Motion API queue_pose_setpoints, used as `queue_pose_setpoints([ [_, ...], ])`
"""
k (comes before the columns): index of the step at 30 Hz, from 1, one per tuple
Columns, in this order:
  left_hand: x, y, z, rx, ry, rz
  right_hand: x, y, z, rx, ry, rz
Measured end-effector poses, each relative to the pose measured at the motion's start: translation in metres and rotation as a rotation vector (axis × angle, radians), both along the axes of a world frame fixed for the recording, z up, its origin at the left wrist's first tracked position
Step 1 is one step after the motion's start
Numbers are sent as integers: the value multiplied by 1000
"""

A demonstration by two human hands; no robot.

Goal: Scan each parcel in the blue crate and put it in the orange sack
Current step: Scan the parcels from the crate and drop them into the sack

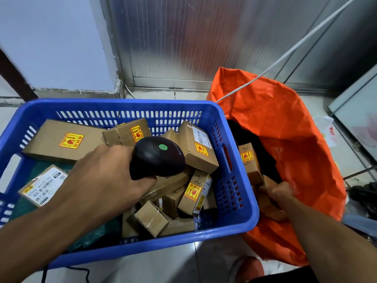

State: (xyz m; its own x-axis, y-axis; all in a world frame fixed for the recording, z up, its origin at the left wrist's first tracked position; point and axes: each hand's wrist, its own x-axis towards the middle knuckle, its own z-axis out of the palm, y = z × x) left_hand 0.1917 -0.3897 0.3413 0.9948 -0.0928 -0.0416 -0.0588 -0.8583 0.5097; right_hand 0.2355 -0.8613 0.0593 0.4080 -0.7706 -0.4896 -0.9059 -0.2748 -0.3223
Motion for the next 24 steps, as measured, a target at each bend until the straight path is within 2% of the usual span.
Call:
queue_pose_setpoints([
  [4, 1, 1, -2, -1, 1, 3, 0, 20, 22, 42, -29, -39],
  [10, 0, 2, -3, 10, -13, -12, 22, -56, -67, 90, 64, -10],
  [17, -3, 6, 3, 5, -29, -32, 12, -5, -1, 109, 65, 29],
  [20, -4, 7, 7, -4, -49, -20, 3, 38, 52, 105, 54, 69],
  [24, -3, 8, 13, 13, -23, 30, 5, 41, 71, 30, 21, 121],
])
